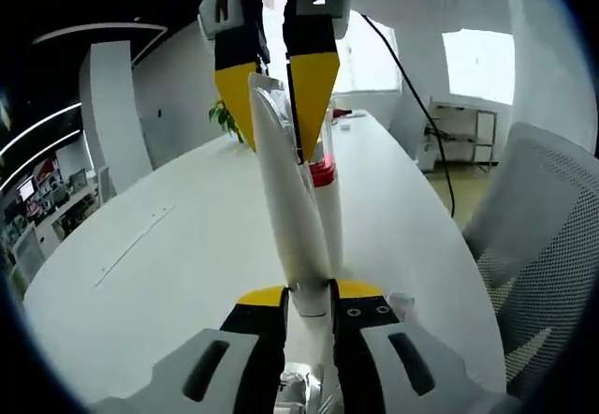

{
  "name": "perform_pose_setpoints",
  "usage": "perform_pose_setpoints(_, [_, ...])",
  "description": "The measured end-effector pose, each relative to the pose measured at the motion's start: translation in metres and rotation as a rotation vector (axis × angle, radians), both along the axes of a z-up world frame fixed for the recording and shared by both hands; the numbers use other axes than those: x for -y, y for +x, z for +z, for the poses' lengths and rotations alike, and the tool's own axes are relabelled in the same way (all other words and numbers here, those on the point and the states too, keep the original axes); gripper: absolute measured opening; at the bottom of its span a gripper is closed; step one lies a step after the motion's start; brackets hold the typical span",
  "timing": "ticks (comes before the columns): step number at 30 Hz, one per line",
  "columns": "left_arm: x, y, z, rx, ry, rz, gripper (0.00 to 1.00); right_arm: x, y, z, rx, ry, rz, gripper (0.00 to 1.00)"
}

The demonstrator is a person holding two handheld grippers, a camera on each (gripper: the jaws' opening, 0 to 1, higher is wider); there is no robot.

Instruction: Arrange the skincare products in the storage area until every visible bottle or jar stands upright without overlapping.

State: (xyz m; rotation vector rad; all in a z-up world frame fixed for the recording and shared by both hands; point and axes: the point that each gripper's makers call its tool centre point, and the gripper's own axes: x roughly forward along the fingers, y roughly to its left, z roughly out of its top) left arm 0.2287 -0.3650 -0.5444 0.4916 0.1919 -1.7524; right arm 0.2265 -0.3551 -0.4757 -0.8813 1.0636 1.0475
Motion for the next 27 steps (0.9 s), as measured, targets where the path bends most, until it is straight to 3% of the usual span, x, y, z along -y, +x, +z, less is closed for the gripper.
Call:
perform_pose_setpoints(3, [0.0001,0.0001,-0.0005,-0.001,0.0,-0.006,0.17,0.001,0.0002,-0.0006,-0.019,-0.003,-0.054,0.0])
perform_pose_setpoints(13, [0.0016,0.0014,-0.0013,-0.015,-0.004,-0.012,0.17,0.0029,-0.0006,-0.0009,-0.024,-0.02,-0.095,0.0])
perform_pose_setpoints(23, [0.0028,0.002,0.0003,-0.013,-0.01,-0.007,0.18,0.0031,-0.0021,-0.0026,-0.014,-0.016,-0.048,0.0])
perform_pose_setpoints(27, [0.0039,0.0018,0.0042,-0.009,-0.024,-0.003,0.18,0.0022,-0.0047,-0.0026,-0.024,-0.009,-0.043,0.04])
